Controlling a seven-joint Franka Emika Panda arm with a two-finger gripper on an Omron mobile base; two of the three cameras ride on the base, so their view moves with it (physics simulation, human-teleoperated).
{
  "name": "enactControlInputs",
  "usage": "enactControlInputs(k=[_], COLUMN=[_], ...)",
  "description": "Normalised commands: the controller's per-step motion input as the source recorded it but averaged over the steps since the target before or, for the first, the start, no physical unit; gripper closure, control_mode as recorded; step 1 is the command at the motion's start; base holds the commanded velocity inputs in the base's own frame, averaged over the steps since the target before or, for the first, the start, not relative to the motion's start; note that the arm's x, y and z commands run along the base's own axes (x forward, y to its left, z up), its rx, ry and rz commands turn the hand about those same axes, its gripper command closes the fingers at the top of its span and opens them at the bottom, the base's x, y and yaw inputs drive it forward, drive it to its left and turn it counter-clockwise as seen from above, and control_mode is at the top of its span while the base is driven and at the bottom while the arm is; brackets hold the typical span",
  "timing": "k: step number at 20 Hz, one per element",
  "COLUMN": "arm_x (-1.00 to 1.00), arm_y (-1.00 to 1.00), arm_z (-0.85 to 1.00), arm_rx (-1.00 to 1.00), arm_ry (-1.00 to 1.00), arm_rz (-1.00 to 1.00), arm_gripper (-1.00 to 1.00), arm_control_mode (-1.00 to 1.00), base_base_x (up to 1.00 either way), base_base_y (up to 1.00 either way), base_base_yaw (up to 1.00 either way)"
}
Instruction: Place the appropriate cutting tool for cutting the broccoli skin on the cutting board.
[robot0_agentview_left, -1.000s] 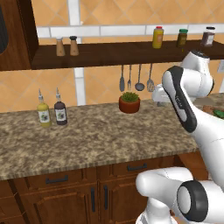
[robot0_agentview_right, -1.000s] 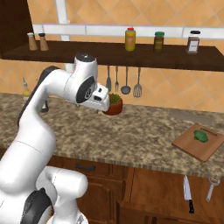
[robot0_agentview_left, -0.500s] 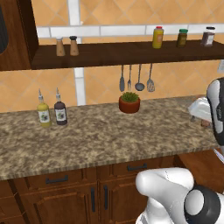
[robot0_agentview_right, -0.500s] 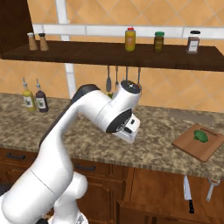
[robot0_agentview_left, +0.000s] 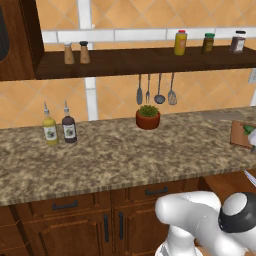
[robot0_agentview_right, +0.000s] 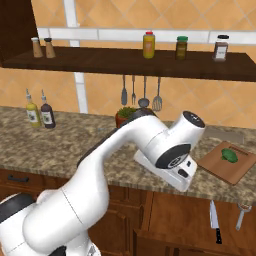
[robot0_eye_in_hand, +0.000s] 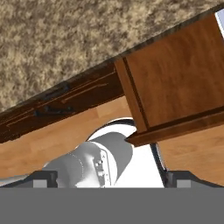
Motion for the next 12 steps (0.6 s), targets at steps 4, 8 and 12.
enactControlInputs(k=[4, 8, 12], arm_x=[-0.26, -0.33, -0.03], arm_y=[-1.0, -1.0, -1.0], arm_z=[-0.57, -0.64, -0.36], arm_rx=[0.03, 0.0, 0.0], arm_ry=[0.04, 0.0, 0.06], arm_rz=[0.0, 0.0, 0.0], arm_gripper=[-1.0, -1.0, -1.0], arm_control_mode=[-1.0, -1.0, -1.0], base_base_x=[0.0, 0.0, 0.0], base_base_y=[0.0, 0.0, 0.0], base_base_yaw=[0.0, 0.0, 0.0])
